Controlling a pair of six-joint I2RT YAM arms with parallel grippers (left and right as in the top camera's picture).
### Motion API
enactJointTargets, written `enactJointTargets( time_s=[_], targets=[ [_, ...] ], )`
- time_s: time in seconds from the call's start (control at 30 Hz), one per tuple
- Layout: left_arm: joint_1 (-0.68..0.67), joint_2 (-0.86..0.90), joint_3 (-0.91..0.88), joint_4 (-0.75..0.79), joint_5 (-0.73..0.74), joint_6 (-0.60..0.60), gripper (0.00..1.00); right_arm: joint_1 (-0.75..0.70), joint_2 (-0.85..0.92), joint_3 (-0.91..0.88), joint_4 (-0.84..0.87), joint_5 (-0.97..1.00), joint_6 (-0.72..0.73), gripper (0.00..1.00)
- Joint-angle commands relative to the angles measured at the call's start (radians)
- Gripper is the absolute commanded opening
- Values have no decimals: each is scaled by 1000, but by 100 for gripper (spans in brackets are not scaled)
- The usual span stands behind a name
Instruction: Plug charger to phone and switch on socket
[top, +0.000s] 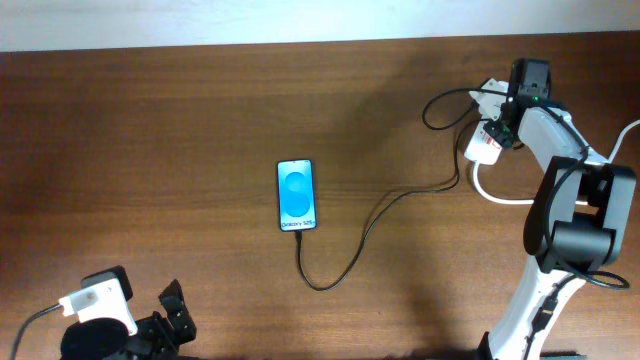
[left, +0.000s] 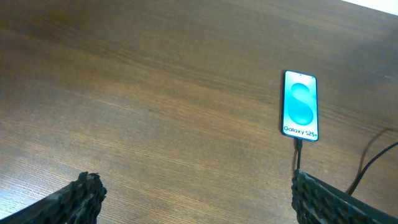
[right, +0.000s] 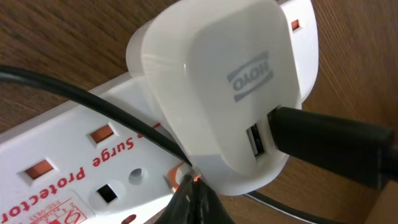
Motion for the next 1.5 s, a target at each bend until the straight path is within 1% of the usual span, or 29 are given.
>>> enactJointTargets(
  time_s=[0.0, 0.17, 0.37, 0.5, 1.27, 1.47],
  targets=[
    [0, -5, -2, 3, -14, 12, 99, 28, 11, -9, 3, -27, -4, 4],
    [0, -5, -2, 3, -14, 12, 99, 34, 55, -9, 3, -20, -3, 4],
    [0, -5, -2, 3, -14, 12, 99, 43, 62, -9, 8, -21, -5, 4],
    [0, -5, -2, 3, -14, 12, 99, 75, 62, -9, 11, -11, -38, 4],
    [0, -5, -2, 3, -14, 11, 99, 107, 81, -9, 30, 2, -42, 4],
    [0, -5, -2, 3, -14, 12, 99, 141, 126, -9, 45, 40, -59, 4]
  ],
)
